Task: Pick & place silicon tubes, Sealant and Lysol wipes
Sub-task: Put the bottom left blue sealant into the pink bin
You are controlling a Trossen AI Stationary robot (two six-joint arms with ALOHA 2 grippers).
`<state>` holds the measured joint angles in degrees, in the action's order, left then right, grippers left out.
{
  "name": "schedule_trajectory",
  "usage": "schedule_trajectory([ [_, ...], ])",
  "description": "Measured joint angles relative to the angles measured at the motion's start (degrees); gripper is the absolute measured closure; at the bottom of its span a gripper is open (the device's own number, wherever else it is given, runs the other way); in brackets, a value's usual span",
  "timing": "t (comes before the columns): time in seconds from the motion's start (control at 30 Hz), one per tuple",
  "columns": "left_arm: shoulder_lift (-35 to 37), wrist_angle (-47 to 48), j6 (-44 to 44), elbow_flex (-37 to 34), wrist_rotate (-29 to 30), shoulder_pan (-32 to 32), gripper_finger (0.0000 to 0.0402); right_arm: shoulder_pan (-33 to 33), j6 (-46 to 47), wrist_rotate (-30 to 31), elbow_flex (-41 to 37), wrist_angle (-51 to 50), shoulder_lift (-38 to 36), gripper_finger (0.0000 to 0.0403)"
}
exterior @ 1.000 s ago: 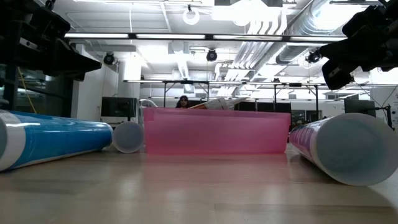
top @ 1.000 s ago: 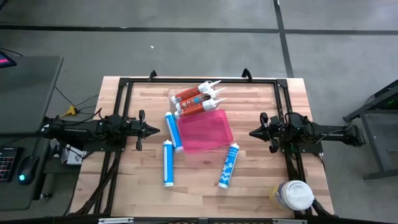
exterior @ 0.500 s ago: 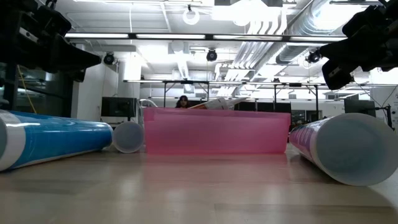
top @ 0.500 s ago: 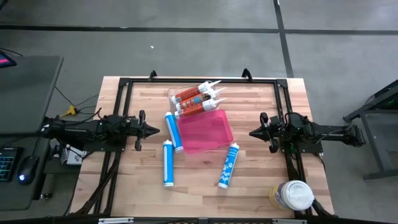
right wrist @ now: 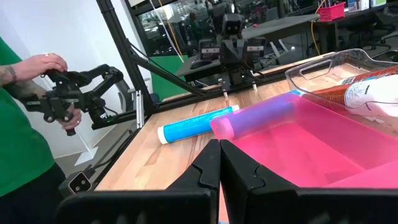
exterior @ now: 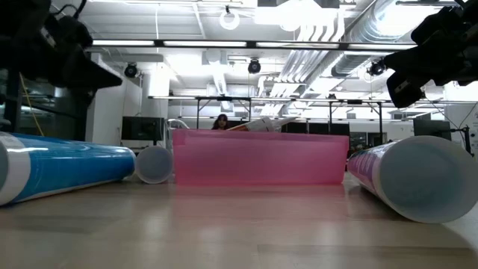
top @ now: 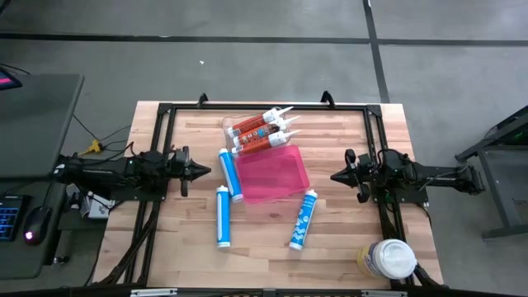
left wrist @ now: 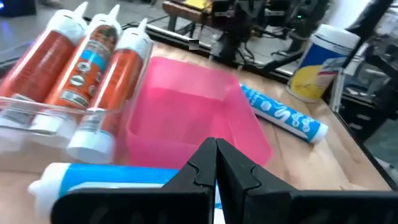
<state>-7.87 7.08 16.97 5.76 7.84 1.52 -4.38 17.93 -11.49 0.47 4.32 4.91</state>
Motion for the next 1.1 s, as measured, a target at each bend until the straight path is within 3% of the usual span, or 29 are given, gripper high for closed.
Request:
schedule_trajectory([
  [0.2, -5.05, 7.25, 6.85, 7.34, 0.46, 0.0, 0.0401, 0.0, 0.0, 0.0, 0.0, -0.17, -0.01, 0.0402],
  [0.53, -19.2, 24.89, 35.23, 20.54, 3.27, 0.0, 0.0402, 0.0, 0.0, 0.0, 0.0, -0.2, 0.0, 0.0402],
  [0.83, -31.97, 26.4, 43.72, 27.47, -0.43, 0.92, 0.0402, 0.0, 0.0, 0.0, 0.0, -0.22, 0.0, 0.0402],
  [1.1, -43.59, 31.07, 57.32, 34.09, 7.62, 9.16, 0.0401, 0.0, 0.0, 0.0, 0.0, -0.23, -0.02, 0.0402],
])
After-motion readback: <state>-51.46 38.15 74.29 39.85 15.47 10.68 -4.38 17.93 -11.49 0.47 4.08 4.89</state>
